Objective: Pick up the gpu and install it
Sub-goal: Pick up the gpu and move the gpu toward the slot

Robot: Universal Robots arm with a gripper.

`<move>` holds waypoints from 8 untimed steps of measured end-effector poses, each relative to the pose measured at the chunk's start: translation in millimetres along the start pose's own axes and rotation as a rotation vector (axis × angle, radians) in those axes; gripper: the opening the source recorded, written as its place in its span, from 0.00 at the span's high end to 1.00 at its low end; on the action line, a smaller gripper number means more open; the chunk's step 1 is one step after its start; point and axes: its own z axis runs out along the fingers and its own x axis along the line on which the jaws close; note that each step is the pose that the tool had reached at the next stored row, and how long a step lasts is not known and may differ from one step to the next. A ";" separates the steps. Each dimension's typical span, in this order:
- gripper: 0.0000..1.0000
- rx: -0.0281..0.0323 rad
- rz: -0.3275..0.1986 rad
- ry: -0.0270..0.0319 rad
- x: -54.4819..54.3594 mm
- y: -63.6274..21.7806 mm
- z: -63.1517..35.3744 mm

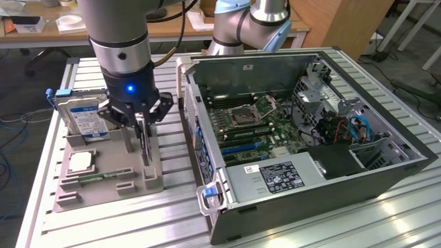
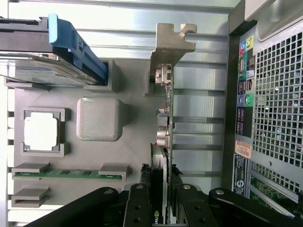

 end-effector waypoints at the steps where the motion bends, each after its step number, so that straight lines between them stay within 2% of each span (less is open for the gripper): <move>1: 0.74 0.0002 0.000 0.0002 0.0 0.0 -0.1; 8: 0.74 0.0002 0.000 0.0002 0.0 0.1 -1.9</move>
